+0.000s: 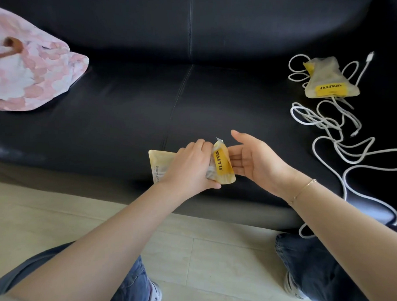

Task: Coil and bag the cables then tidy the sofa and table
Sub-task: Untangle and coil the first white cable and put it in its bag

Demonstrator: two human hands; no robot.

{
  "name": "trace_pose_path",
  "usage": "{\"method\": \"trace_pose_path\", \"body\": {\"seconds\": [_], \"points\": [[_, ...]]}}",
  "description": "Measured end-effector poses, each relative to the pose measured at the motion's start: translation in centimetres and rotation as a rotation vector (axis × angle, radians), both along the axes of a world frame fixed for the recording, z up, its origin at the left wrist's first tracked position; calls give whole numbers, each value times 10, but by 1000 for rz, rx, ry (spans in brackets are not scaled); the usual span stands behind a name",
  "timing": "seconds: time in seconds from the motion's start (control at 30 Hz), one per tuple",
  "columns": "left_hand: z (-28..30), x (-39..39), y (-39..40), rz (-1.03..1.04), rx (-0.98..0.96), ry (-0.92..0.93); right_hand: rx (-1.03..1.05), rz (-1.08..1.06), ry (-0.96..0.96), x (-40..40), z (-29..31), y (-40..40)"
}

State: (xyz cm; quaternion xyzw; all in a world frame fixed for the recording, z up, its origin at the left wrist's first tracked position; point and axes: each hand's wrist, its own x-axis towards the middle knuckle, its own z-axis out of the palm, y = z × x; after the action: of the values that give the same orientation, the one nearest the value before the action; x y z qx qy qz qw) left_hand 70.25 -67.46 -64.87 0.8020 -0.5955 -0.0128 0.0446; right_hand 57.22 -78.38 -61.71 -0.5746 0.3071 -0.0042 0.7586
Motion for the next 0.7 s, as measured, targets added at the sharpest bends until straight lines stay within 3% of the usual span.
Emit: {"method": "trace_pose_path", "body": {"seconds": [0.1, 0.2, 0.27, 0.6, 0.7], "points": [[1, 0, -1, 40, 18, -17, -92, 11, -18, -1, 0, 0], [2, -1, -1, 124, 18, -8, -344, -21, 87, 0, -5, 2], [6, 1, 1, 161, 28, 50, -394, -98, 118, 1, -8, 1], [18, 7, 0, 384, 180, 659, -552, -241, 43, 3, -7, 0], [22, 5, 2, 437, 141, 987, -602, -248, -14, 4, 4, 0]]}}
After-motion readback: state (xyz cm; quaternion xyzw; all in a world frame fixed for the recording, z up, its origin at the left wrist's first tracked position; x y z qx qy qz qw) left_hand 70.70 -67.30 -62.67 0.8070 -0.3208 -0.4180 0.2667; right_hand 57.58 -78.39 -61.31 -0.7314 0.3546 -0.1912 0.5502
